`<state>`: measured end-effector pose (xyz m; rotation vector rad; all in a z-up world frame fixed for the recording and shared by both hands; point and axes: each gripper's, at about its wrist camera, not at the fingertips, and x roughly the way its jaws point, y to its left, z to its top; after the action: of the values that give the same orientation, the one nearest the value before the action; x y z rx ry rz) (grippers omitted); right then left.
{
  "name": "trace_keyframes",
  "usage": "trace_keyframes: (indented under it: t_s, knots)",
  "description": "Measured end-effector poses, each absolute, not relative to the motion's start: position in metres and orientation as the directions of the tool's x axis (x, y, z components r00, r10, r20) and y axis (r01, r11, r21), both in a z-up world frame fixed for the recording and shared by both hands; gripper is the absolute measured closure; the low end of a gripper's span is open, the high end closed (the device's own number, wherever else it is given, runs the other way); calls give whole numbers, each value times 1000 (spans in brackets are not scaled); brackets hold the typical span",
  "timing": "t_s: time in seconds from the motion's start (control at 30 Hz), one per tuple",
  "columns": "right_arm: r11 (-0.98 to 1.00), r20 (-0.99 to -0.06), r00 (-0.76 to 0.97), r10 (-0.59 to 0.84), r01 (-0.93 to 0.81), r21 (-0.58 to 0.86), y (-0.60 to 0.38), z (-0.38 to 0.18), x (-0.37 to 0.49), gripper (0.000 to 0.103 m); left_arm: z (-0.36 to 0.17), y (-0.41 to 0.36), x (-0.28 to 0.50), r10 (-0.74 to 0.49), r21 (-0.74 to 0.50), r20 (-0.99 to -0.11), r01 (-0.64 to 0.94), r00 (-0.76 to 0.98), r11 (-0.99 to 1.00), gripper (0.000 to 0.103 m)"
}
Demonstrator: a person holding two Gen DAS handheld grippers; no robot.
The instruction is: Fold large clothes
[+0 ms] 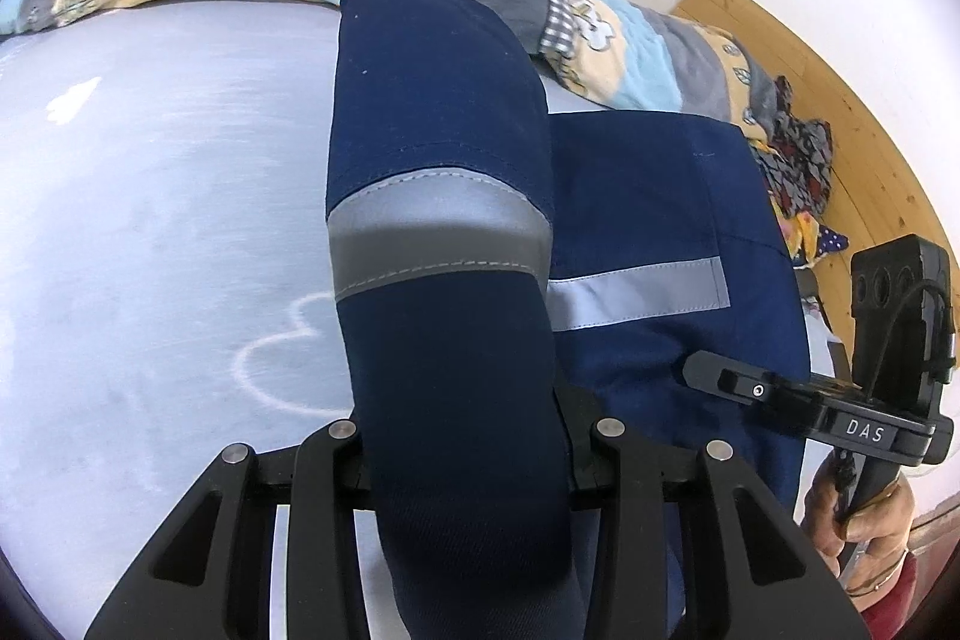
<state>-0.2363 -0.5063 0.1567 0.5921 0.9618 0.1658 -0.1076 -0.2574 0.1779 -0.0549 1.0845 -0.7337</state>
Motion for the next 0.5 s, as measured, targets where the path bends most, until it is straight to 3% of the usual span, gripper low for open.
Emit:
trace_keyframes:
  t_s: [0.5]
  knots:
    - [847, -762, 487, 426, 82, 526, -441, 133, -193, 75, 154, -190, -101, -515, -378, -821, 441, 246, 814, 66]
